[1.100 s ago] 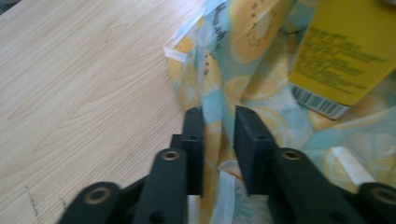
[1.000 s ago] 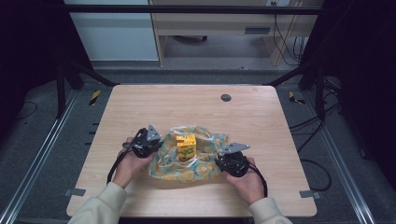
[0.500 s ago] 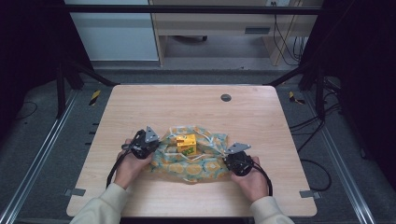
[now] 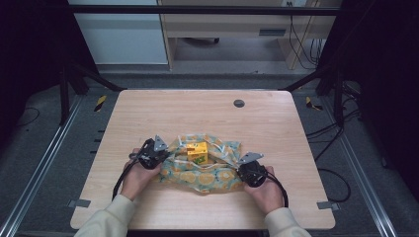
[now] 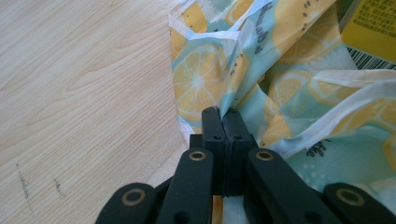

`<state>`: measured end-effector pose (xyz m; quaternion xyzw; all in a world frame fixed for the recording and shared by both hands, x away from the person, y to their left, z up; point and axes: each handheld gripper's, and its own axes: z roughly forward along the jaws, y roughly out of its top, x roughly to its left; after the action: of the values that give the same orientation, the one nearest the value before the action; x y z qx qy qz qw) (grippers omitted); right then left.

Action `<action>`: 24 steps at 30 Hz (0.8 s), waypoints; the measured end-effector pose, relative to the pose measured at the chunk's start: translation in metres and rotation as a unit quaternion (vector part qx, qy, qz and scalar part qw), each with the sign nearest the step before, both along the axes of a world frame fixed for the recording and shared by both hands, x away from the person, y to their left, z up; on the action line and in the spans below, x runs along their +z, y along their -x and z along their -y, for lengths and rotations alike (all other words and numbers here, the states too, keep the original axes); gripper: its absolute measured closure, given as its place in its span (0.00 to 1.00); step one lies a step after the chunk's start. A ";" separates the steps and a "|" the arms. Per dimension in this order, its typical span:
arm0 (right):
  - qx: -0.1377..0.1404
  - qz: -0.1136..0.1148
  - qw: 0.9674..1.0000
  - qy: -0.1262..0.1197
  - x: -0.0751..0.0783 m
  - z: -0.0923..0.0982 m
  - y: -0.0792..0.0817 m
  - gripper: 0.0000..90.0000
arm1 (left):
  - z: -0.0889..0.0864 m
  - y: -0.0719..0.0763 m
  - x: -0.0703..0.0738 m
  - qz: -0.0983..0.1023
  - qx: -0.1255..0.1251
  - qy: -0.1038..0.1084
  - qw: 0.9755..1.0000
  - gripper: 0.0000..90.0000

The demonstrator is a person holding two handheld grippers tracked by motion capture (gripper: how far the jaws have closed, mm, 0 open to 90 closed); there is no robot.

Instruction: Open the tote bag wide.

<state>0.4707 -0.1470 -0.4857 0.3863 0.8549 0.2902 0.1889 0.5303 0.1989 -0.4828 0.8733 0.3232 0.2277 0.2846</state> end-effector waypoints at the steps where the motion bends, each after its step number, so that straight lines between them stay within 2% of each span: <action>1: 0.000 0.000 1.000 0.001 0.000 0.000 0.000 1.00 | 0.000 0.000 0.000 0.000 0.000 0.000 1.000 1.00; 6: 0.000 -0.001 1.000 0.003 -0.001 -0.001 0.000 1.00 | 0.000 0.000 0.000 -0.003 -0.003 -0.008 1.000 1.00; 13: 0.001 -0.006 1.000 0.001 -0.001 -0.002 0.000 1.00 | -0.002 -0.002 0.001 -0.004 0.004 0.001 1.000 1.00; 17: 0.002 -0.009 1.000 -0.001 -0.001 -0.001 -0.001 1.00 | -0.002 -0.002 0.000 -0.009 0.007 -0.003 1.000 1.00; 21: 0.001 -0.010 1.000 -0.003 -0.002 0.000 0.000 1.00 | -0.002 -0.002 0.000 -0.008 0.008 -0.006 1.000 1.00; 24: -0.003 -0.006 1.000 -0.015 -0.002 0.002 0.000 0.99 | -0.002 0.000 0.002 0.000 0.005 -0.011 1.000 0.95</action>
<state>0.4706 -0.1491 -0.4876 0.3934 0.8503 0.3001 0.1793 0.5301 0.2010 -0.4809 0.8748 0.3246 0.2328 0.2742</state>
